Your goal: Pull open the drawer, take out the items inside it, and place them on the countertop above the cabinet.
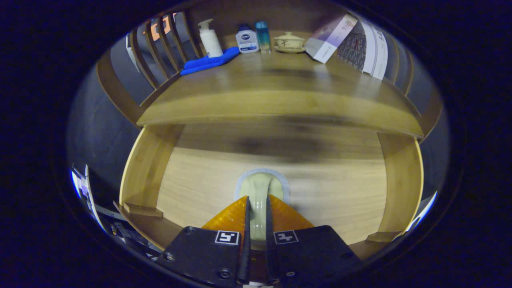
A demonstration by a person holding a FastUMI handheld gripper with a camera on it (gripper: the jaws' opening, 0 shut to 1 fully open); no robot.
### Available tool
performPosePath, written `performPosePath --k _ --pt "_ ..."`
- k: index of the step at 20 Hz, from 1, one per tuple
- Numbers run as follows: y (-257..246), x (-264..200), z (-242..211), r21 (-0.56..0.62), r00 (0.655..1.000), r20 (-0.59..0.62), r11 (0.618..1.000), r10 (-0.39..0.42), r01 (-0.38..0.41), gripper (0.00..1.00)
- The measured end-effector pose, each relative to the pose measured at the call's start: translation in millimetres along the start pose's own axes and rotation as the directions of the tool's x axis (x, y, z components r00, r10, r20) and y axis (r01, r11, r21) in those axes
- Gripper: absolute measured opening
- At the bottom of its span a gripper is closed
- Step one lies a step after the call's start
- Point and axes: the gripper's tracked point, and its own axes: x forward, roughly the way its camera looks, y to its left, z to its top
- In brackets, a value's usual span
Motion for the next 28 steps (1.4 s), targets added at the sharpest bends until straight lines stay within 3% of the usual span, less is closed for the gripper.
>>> performPosePath --k 14,23,28 --pt "-6.3 -104.8 84.6 -0.038 0.981 0.193 0.999 0.016 -0.009 0.18" --pt "-19.2 -103.2 158.4 -0.036 0.960 0.271 0.996 -0.073 0.086 0.18" --pt "-23.0 -91.0 187.6 0.000 0.958 0.270 0.995 -0.095 0.098 0.18"
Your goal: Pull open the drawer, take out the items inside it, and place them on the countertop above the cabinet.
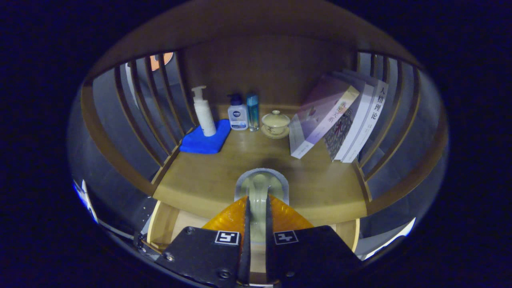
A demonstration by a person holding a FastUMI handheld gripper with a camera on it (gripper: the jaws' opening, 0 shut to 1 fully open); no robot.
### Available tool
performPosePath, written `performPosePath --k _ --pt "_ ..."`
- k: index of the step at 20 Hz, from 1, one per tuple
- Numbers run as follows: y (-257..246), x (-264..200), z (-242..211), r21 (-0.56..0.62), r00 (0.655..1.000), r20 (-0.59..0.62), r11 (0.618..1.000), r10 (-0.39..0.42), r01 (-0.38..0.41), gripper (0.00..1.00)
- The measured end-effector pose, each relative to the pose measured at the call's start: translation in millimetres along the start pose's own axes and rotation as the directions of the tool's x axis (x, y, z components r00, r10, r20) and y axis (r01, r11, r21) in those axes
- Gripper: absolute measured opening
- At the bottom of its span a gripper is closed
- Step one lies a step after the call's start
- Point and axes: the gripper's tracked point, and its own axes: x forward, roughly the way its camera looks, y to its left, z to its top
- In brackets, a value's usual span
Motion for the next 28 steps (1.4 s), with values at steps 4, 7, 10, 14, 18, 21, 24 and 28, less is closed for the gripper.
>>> performPosePath --k 4,7,10,14,18,21,24,28 --pt "1.5 16.0 13.9 -0.002 1.000 -0.012 1.000 -0.009 0.009 0.18" --pt "-1.4 31.7 21.6 -0.018 0.999 -0.024 0.999 -0.036 0.035 0.18" --pt "-5.7 47.0 30.9 -0.024 0.997 -0.038 0.997 -0.069 0.068 0.18" --pt "-3.8 68.7 30.6 -0.001 0.996 -0.068 0.998 -0.065 0.065 0.18" --pt "-6.0 88.1 31.8 0.031 0.996 -0.066 0.997 -0.066 0.068 0.20" --pt "-3.4 87.3 35.9 0.045 0.998 -0.035 0.998 -0.049 0.050 0.31" --pt "-3.4 73.8 37.7 0.036 0.999 0.022 0.998 -0.042 0.042 0.43" --pt "1.1 35.3 22.2 0.049 0.998 0.062 0.999 0.020 -0.023 0.59"
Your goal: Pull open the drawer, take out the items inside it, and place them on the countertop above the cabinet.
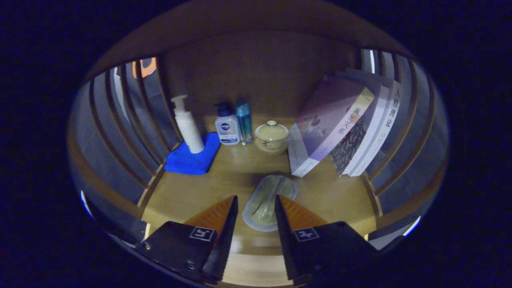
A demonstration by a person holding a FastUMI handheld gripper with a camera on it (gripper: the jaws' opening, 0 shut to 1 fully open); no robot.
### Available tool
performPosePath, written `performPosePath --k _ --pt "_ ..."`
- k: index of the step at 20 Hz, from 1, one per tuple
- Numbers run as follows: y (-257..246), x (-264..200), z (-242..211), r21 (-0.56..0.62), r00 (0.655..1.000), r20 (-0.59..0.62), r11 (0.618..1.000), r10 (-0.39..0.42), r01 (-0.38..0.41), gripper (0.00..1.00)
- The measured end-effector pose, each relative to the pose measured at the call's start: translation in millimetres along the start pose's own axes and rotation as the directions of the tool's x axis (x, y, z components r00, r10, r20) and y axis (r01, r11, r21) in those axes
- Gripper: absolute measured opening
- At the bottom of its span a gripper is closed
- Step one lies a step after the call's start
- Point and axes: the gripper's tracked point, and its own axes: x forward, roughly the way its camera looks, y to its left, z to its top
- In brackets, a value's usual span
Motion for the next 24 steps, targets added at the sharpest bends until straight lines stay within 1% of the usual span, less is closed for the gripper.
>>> performPosePath --k 1,3,4,7,10,12,16,17,18,24 --pt "0.2 -11.7 -3.8 -0.014 1.000 0.014 1.000 0.012 -0.011 0.62" --pt "0.0 -39.8 -12.9 -0.041 0.997 0.066 0.999 0.025 -0.022 0.65" --pt "2.5 -53.9 -17.6 -0.050 0.995 0.087 0.998 0.037 -0.033 0.65" --pt "12.7 -93.6 -46.7 -0.077 0.986 0.139 0.994 0.087 -0.077 0.90" --pt "26.6 -126.2 -72.6 -0.090 0.968 0.195 0.986 0.157 -0.141 0.92" --pt "22.5 -139.1 -89.9 -0.091 0.962 0.228 0.987 0.148 -0.130 0.98" --pt "27.8 -153.8 -121.4 -0.110 0.940 0.299 0.984 0.164 -0.137 0.97" --pt "25.4 -152.3 -138.7 -0.110 0.944 0.291 0.985 0.158 -0.131 0.98" --pt "28.8 -153.8 -147.9 -0.112 0.938 0.300 0.983 0.173 -0.145 0.98" --pt "38.3 -169.4 -196.3 -0.123 0.891 0.417 0.983 0.178 -0.139 0.97"
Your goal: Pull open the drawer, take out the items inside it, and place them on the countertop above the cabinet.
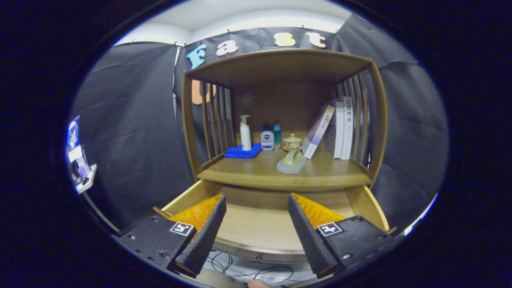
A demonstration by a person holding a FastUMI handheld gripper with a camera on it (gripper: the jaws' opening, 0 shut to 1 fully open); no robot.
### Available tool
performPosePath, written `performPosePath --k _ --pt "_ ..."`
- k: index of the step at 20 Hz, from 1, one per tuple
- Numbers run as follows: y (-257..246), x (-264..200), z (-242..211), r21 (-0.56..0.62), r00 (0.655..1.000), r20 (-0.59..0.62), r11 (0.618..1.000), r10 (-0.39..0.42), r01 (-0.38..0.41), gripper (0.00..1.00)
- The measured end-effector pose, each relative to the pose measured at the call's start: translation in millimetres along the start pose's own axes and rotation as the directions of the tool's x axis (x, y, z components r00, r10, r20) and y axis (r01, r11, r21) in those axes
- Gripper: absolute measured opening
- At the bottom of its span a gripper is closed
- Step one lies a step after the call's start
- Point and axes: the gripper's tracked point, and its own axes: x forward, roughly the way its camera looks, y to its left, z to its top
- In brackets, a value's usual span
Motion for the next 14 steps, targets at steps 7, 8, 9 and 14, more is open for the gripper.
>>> performPosePath --k 7,8,9,14 --pt "-0.9 -21.7 -65.6 -0.007 0.996 0.081 1.000 -0.030 0.031 0.98" --pt "-1.3 -22.4 -77.0 -0.011 0.997 0.077 0.999 -0.032 0.033 0.98" --pt "-4.1 -21.5 -87.7 -0.009 0.996 0.069 0.999 -0.048 0.048 0.98" --pt "-8.9 -27.2 -100.3 -0.052 0.988 0.126 0.994 -0.087 0.094 0.98"
